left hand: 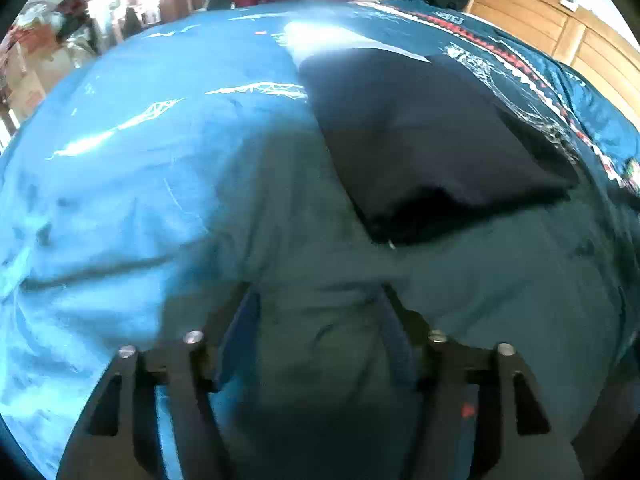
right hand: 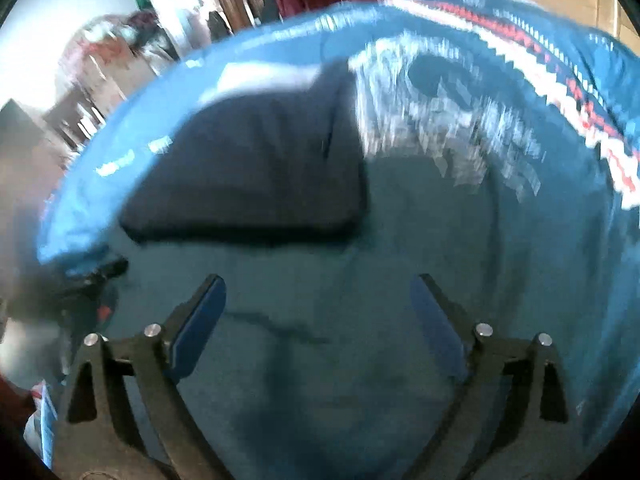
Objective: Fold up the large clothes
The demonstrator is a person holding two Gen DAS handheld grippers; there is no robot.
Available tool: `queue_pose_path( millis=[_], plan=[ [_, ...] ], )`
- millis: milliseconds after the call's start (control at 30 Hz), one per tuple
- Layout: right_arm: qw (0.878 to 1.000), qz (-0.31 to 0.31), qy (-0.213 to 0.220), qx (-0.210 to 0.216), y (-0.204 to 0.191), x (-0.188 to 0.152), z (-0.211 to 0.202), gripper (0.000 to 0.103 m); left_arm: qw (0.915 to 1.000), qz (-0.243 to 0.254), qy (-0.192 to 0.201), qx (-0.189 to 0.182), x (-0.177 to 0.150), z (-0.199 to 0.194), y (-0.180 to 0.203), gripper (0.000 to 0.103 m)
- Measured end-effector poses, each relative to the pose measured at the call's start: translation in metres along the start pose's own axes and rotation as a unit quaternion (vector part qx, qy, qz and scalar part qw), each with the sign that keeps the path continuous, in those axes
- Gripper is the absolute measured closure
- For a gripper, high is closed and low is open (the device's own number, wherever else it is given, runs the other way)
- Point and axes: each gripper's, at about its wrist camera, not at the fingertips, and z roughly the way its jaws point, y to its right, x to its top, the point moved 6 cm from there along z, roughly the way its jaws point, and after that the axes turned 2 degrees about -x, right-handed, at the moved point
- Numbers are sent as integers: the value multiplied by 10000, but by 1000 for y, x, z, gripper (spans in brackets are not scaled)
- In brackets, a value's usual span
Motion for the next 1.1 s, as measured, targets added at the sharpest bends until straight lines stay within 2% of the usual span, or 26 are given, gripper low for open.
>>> queue_pose_path(
  millis=[33,100,267,300,333,367,467,800,1033,1100],
  plan=[
    [9999,-14,-84,-108,-2,-3,9,11,10000,-35,-22,-20,1,1,3,8],
    [9994,-53,-95,-315,-6,-2,19,11,9999,-7,-120,60,3,7,11,2],
    [9988,-105,-61,-482,-22,8,33,9,9989,-219,147,398,15,2,14,2],
    [9982,-150,-81,-581,-23,10,38,7,9986,-258,128,445,19,5,15,2],
    [9969,-201,-221,-731,-24,6,49,0,9985,-285,60,468,18,11,15,0],
    [9958,-230,-355,-815,-24,2,58,0,9984,-263,3,492,17,17,15,0],
    [9947,-337,-176,-960,-24,-4,62,0,9985,-267,69,472,16,22,13,0],
    [9942,-349,-37,-1020,-27,-9,60,0,9979,-336,271,478,14,22,13,0],
    [9933,-301,-311,-1076,-31,0,63,0,9978,-310,367,467,14,23,13,0],
    [9936,-247,-244,-1078,-30,4,67,0,9977,-296,379,487,14,24,13,0]
  ],
)
